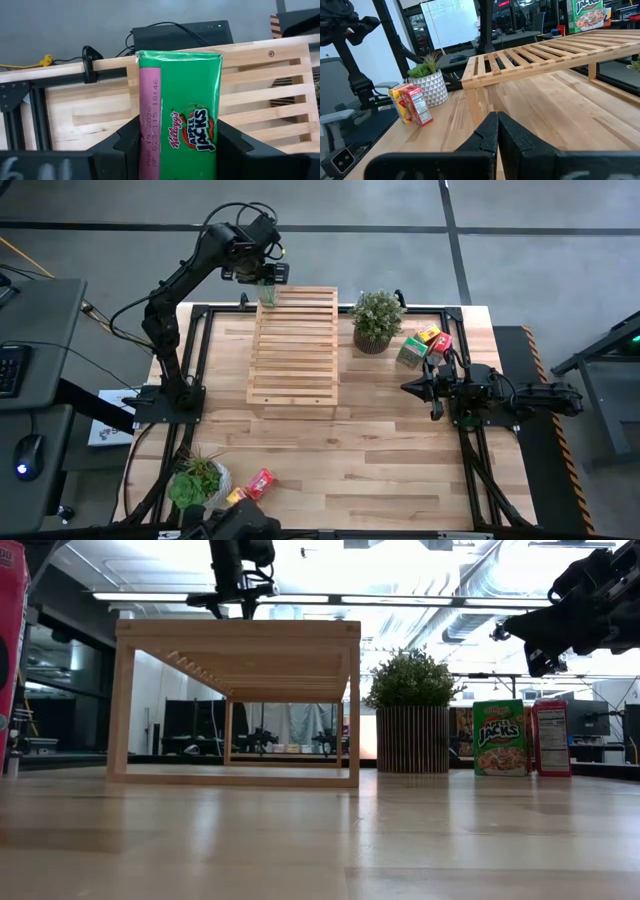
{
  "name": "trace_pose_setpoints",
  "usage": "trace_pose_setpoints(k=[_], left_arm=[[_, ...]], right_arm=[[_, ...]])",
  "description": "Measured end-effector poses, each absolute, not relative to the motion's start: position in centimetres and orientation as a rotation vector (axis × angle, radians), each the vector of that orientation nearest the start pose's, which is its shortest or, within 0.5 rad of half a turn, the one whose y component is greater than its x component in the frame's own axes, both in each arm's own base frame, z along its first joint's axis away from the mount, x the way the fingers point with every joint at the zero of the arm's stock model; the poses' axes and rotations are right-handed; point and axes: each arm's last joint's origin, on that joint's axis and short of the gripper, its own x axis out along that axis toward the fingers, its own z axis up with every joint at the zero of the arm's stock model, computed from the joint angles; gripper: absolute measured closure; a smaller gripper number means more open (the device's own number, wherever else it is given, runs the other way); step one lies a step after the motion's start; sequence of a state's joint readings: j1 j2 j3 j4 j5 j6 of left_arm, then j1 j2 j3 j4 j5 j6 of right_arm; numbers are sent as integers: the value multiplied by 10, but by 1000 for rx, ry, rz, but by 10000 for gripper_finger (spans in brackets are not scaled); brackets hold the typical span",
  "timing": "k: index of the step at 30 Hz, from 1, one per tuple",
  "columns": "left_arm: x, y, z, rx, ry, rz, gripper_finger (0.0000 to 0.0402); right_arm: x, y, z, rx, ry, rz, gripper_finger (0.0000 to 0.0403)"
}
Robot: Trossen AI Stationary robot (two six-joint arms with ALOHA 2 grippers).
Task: Stack cereal on shelf
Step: Put the bottom green cereal box on the shelf
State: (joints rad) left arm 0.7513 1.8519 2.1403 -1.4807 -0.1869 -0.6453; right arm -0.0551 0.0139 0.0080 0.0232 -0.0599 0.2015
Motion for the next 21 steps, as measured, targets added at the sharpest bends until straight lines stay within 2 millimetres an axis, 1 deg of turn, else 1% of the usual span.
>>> trace_pose_setpoints(k=[14, 21], left_arm=[[249, 239, 394, -836, 932, 1182, 240], [253, 235, 394, -816, 938, 1175, 240]], right_arm=[[98, -4, 167, 201, -17, 7, 402], [98, -4, 167, 200, -17, 6, 402]])
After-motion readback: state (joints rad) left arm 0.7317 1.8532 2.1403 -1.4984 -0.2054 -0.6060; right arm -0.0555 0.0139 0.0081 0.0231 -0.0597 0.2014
